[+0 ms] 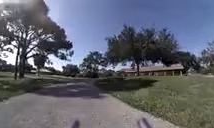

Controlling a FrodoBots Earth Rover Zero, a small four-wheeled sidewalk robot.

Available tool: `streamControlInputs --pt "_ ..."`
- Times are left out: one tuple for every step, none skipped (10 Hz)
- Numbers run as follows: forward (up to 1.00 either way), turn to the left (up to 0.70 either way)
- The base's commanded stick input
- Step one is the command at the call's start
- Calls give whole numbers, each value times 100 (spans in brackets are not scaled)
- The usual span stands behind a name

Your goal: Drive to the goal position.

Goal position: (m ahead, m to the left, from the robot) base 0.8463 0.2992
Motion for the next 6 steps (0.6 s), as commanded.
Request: streamControlInputs --pt "70 0" --pt "70 5" --pt "70 14" --pt "70 24" --pt "70 33" --pt "70 35"
